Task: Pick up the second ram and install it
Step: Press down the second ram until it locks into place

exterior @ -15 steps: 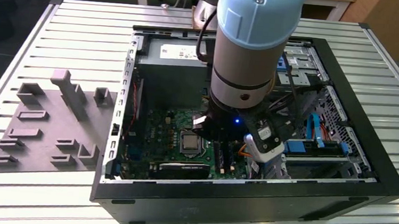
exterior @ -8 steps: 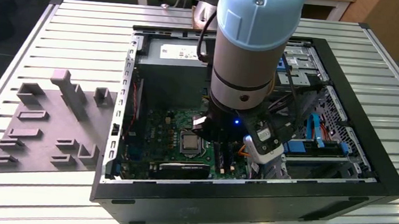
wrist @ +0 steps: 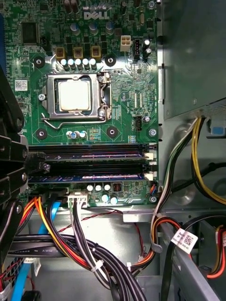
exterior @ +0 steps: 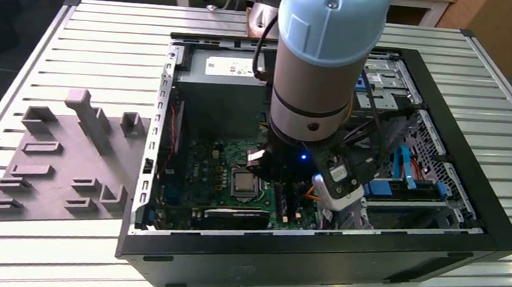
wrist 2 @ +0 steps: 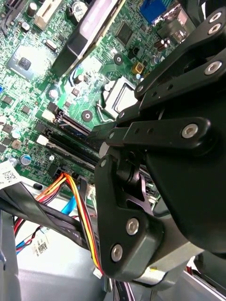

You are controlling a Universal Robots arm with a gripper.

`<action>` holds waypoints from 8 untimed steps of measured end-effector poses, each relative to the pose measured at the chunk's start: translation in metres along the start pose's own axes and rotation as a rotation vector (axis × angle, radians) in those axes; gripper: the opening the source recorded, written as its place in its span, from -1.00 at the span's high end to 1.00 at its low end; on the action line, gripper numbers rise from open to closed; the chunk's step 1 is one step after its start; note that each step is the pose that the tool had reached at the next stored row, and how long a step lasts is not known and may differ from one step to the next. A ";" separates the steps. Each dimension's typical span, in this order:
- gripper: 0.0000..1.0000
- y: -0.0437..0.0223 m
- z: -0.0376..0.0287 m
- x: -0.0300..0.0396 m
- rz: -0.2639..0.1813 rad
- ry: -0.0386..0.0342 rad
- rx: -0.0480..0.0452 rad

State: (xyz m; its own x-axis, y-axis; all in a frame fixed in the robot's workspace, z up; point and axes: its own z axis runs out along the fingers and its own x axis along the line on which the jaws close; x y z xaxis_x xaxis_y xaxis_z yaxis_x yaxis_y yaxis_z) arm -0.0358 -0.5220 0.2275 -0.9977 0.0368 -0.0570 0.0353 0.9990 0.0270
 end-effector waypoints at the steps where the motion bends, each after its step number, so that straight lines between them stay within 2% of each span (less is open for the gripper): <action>1: 0.79 0.0000 0.0003 0.0000 0.000 0.0001 0.0001; 8: 0.79 0.0000 0.0016 0.0001 0.000 -0.0001 -0.0004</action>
State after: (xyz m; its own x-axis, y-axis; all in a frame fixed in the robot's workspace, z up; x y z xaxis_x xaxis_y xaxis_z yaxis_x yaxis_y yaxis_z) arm -0.0358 -0.5219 0.2260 -0.9977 0.0368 -0.0571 0.0353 0.9990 0.0275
